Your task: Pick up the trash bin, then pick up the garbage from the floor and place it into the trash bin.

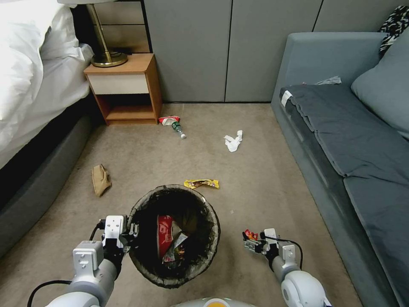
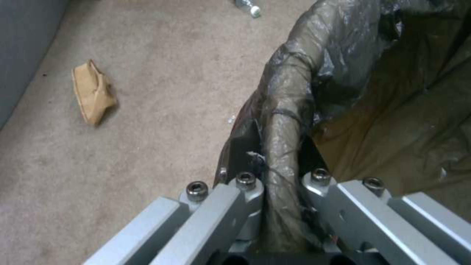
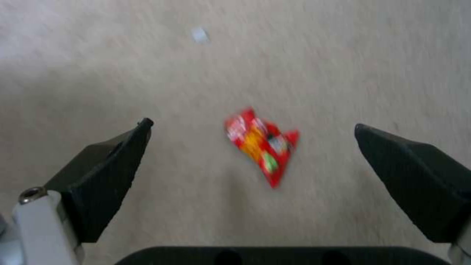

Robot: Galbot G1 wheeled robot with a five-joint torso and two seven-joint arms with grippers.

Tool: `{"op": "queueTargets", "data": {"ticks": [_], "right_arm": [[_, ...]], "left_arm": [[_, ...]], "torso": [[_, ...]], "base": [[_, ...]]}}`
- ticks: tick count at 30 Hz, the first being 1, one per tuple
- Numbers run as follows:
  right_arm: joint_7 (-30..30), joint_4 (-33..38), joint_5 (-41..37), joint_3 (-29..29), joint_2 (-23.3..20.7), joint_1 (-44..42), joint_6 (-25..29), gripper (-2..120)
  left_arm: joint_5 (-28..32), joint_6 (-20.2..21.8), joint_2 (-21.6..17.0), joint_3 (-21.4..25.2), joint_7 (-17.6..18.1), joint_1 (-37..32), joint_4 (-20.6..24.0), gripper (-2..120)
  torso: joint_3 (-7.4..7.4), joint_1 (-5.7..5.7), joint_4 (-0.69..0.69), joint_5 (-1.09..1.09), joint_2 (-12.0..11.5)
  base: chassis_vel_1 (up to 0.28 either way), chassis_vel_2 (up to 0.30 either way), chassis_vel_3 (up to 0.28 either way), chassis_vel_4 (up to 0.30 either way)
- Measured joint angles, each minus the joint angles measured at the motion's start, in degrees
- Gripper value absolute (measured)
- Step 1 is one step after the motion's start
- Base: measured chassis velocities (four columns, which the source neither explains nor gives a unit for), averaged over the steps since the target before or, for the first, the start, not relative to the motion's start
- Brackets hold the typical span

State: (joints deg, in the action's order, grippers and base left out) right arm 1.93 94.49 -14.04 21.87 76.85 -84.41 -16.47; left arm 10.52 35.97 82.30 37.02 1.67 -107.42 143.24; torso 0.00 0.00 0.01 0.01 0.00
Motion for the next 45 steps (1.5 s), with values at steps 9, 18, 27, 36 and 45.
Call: {"op": "queueTargets", "data": {"ticks": [9, 18, 27, 36, 45], "right_arm": [[-5.07, -6.88, 0.34, -0.53, 2.18, 2.52, -2.46, 100], [-4.48, -12.23, 0.75, 0.24, 3.13, 5.06, -0.06, 100], [-4.37, -13.79, 2.16, -0.03, 4.0, 6.59, 0.12, 100], [-4.92, -17.42, 3.78, -1.06, 5.18, 9.29, -0.01, 100], [-5.48, -20.26, 4.16, -2.27, 5.39, 11.75, 0.03, 100]], "left_arm": [[-0.24, 0.01, -0.56, -0.44, -0.31, 0.39, 0.0, 1], [-0.29, 0.0, -0.61, -0.69, -0.44, 0.33, 0.0, 1], [-0.49, -0.02, -0.53, -0.66, -0.52, 0.05, 0.0, 1], [-0.49, -0.06, -0.62, -0.48, -0.55, 0.1, 0.0, 1], [-0.49, -0.08, -0.69, -0.58, -0.66, 0.2, 0.0, 1]], "torso": [[0.0, 0.0, -0.01, -0.01, 0.0], [0.0, 0.0, -0.01, -0.01, 0.0], [0.0, 0.0, -0.01, -0.01, 0.01], [0.0, 0.01, -0.01, -0.01, 0.01], [0.0, 0.01, -0.01, -0.01, 0.01]], "base": [[0.0, 0.0, 0.0, 0.0], [0.0, 0.0, 0.0, 0.0], [0.0, 0.0, 0.0, 0.0], [0.0, 0.0, 0.0, 0.0], [0.0, 0.0, 0.0, 0.0]]}}
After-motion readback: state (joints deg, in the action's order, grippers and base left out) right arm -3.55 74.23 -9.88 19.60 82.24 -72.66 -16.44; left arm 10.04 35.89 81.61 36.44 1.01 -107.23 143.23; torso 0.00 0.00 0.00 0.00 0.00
